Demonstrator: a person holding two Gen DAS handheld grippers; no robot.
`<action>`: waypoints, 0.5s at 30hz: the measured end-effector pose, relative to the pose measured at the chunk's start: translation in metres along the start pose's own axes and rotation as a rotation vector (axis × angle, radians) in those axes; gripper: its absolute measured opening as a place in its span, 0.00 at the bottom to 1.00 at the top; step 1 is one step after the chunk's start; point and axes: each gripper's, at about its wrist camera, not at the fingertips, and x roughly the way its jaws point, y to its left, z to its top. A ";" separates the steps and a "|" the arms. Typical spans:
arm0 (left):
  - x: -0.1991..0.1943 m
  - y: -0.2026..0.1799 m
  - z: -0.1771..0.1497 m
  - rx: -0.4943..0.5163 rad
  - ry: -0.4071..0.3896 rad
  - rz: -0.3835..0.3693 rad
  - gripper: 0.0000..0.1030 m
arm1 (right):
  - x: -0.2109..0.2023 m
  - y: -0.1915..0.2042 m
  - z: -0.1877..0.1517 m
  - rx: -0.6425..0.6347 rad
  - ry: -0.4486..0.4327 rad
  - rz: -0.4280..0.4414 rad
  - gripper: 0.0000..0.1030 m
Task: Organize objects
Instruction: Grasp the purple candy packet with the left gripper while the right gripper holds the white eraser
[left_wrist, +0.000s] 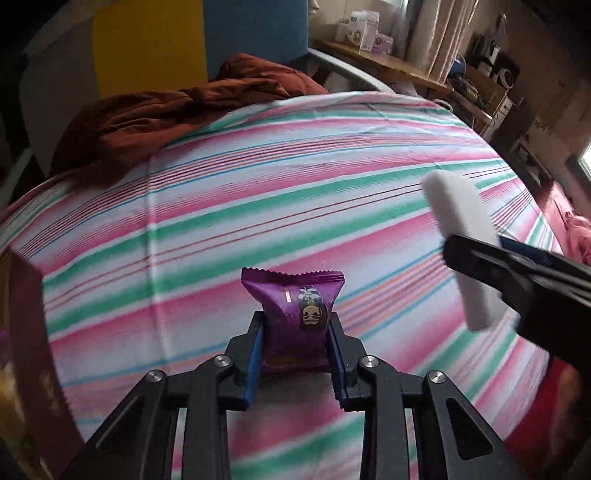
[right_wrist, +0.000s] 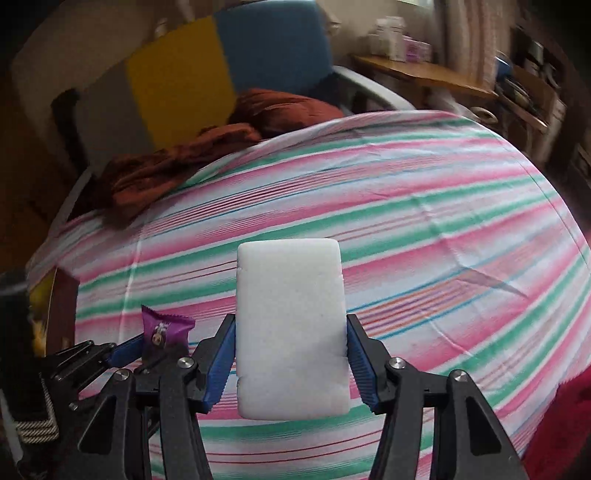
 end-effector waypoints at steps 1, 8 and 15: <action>-0.010 0.002 -0.005 0.003 -0.020 0.004 0.30 | 0.000 0.004 -0.001 -0.019 -0.001 0.005 0.55; -0.077 0.019 -0.027 0.020 -0.165 0.031 0.30 | -0.004 0.027 -0.004 -0.123 -0.026 0.029 0.55; -0.136 0.044 -0.048 -0.010 -0.279 0.062 0.30 | -0.006 0.038 -0.007 -0.173 -0.040 0.020 0.55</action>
